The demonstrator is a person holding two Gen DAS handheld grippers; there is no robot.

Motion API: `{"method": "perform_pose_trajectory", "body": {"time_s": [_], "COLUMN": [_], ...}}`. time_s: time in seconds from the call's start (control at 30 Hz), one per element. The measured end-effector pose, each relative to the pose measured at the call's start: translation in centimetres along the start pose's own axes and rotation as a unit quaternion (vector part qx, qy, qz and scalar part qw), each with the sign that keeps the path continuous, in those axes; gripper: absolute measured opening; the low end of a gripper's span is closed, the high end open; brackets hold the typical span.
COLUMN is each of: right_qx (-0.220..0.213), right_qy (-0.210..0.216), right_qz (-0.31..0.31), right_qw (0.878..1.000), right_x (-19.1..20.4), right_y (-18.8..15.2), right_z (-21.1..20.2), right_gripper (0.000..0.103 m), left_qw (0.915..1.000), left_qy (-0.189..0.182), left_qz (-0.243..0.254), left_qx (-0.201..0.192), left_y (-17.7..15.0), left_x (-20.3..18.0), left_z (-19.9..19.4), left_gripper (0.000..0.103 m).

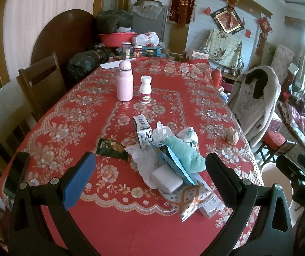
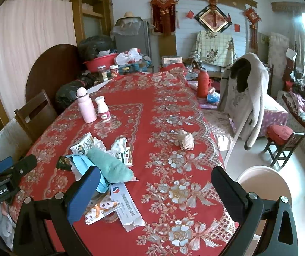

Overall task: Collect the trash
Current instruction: 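Move both tools over the table toward the scattered trash items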

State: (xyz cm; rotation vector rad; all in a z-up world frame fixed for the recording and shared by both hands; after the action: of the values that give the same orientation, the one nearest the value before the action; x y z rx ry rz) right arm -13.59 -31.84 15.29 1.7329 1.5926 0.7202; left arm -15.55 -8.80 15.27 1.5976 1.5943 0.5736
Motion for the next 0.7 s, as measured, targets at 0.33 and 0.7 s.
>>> {"method": "perform_pose_trajectory", "body": {"time_s": [0.33,0.7], "right_qx": [-0.001,0.000], "right_qy": [0.001,0.003], "right_qz": [-0.006,-0.010], "right_qw": [1.000,1.000], "right_x": [0.6,1.3], "right_y": [0.2,0.3], "right_z": [-0.4,-0.3], "right_gripper": [0.103,0.103], "left_qw": [1.0000,1.0000], "left_qy": [0.000,-0.001], "left_qz": [-0.003,-0.004], "left_qx": [-0.002,0.001], "left_y": [0.0,-0.3], "left_x": [0.2,0.6], "left_z": [-0.1,-0.4], "left_gripper": [0.102,0.102]}}
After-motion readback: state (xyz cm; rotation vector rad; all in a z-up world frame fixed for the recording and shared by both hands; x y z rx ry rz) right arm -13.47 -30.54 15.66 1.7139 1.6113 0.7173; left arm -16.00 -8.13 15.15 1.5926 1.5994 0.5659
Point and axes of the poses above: each gripper's, at about its wrist camera, not at the fingertips, and z roughly the way its jaws point, x to its left, y to its top, the point moved 5 cm from there along z, roughly the way its jaws point, and after that the axes turned 11 degrees about -y, right-handed, at the moved point
